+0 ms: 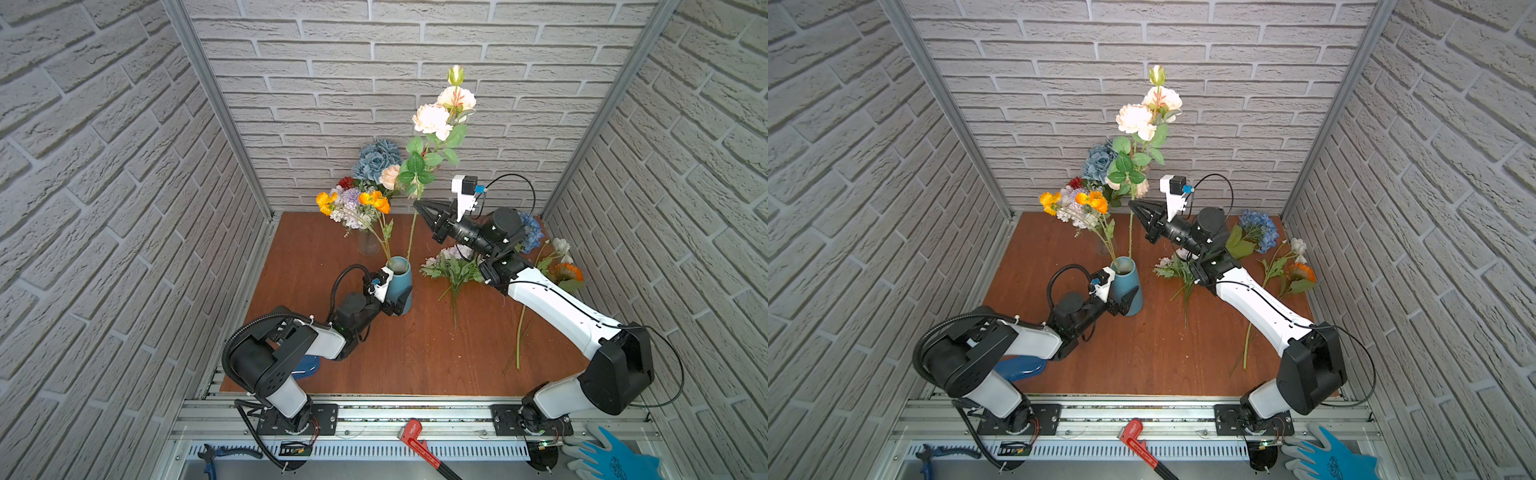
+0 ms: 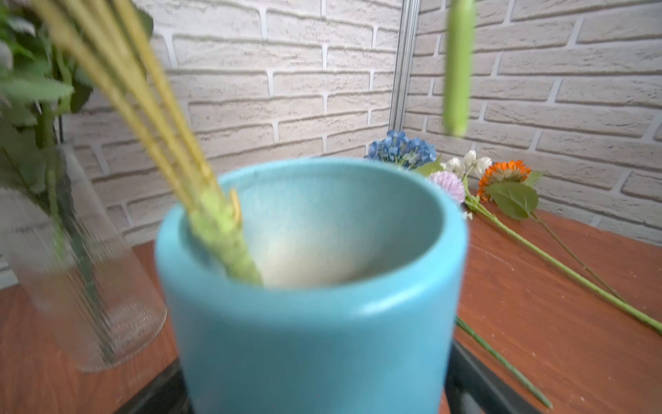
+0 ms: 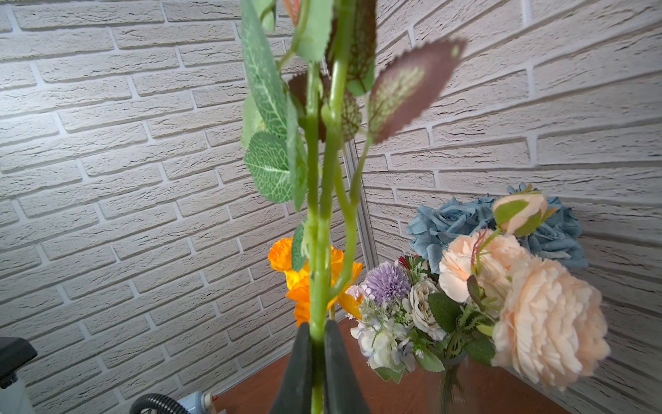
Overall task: Arrange flowers in a vase
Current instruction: Move the vase to the center of the table.
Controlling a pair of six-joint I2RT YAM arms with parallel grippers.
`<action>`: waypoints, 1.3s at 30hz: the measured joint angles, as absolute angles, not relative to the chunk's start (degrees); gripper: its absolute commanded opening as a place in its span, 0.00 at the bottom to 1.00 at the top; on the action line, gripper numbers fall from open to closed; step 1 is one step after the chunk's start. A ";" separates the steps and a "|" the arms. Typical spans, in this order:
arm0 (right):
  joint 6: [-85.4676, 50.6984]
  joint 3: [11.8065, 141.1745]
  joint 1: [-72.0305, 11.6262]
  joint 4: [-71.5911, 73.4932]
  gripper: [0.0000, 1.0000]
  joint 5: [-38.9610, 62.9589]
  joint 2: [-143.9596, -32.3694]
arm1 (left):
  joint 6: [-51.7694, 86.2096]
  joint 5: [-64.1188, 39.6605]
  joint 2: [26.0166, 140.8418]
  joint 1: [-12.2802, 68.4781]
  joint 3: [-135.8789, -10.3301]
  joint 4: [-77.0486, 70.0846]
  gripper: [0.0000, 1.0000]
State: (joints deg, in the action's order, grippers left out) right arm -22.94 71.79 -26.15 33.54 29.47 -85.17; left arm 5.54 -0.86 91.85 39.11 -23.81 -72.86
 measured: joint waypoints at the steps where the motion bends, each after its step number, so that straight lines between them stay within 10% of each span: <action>1: -22.74 71.79 -26.15 33.54 0.06 29.41 -85.19 | 5.15 -0.51 91.85 39.31 -24.01 -73.43 0.98; 16: -21.08 71.79 -26.35 34.83 0.06 28.53 -88.82 | 4.86 0.67 93.89 38.72 -25.93 -75.24 0.88; 39: -16.47 59.94 -30.65 39.64 0.06 24.84 -91.72 | 5.54 0.34 94.00 38.59 -25.93 -75.37 0.45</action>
State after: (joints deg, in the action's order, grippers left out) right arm -16.47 59.94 -30.65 39.64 24.84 -91.72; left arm 5.54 0.34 94.00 38.59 -25.93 -75.37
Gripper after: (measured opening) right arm 0.082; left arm 0.853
